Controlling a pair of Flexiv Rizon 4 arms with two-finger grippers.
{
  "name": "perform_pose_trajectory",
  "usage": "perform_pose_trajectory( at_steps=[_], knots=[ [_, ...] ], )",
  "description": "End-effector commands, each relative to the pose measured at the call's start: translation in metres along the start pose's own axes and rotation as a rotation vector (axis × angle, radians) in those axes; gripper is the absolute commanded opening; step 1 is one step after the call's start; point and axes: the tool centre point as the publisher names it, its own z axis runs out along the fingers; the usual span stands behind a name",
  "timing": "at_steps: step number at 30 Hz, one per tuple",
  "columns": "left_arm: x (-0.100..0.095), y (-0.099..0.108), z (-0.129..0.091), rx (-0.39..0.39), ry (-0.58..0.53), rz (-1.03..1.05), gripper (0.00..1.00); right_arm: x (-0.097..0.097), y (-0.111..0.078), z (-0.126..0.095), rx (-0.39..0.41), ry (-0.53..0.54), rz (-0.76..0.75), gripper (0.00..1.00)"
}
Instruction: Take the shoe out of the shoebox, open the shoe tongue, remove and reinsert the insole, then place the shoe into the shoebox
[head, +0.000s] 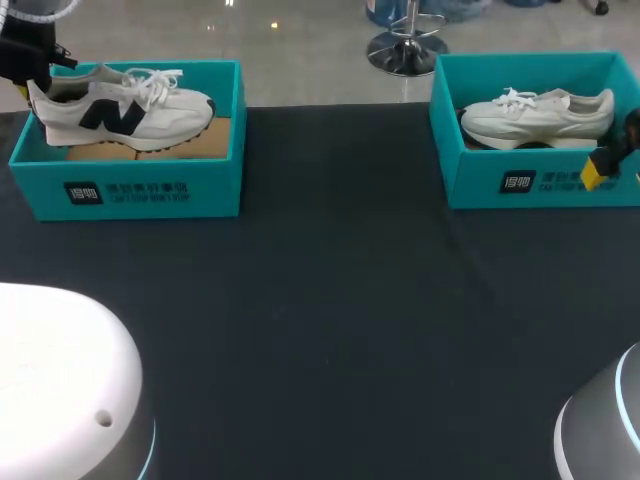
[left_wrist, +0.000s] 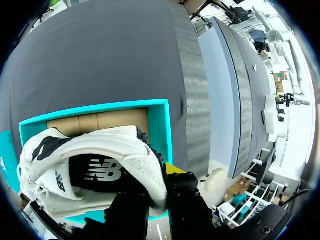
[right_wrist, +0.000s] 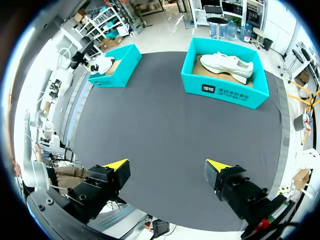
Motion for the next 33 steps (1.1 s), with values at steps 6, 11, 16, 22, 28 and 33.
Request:
perform_pose_trajectory(
  at_steps=[6,11,16,22,28,33],
  knots=[
    [-0.011,0.008,0.035,0.038,-0.013,0.0,0.0,0.0,0.003,0.0,0.007,0.001,0.001,1.0],
    [-0.016,0.013,0.055,0.062,-0.009,-0.01,0.0,0.0,0.003,0.0,0.007,0.001,0.001,1.0],
    [-0.024,0.015,0.077,0.056,0.004,0.007,0.0,0.0,0.003,0.0,0.007,0.001,0.001,1.0],
    [-0.034,0.01,0.101,0.056,0.013,0.066,0.0,0.0,0.003,0.0,0.007,0.001,0.001,1.0],
    [-0.039,0.008,0.112,0.069,0.027,0.074,0.0,0.0,0.003,0.0,0.007,0.001,0.001,1.0],
    [-0.041,0.007,0.116,0.077,0.037,0.07,0.0,0.0,0.003,0.0,0.007,0.001,0.001,1.0]
  ],
)
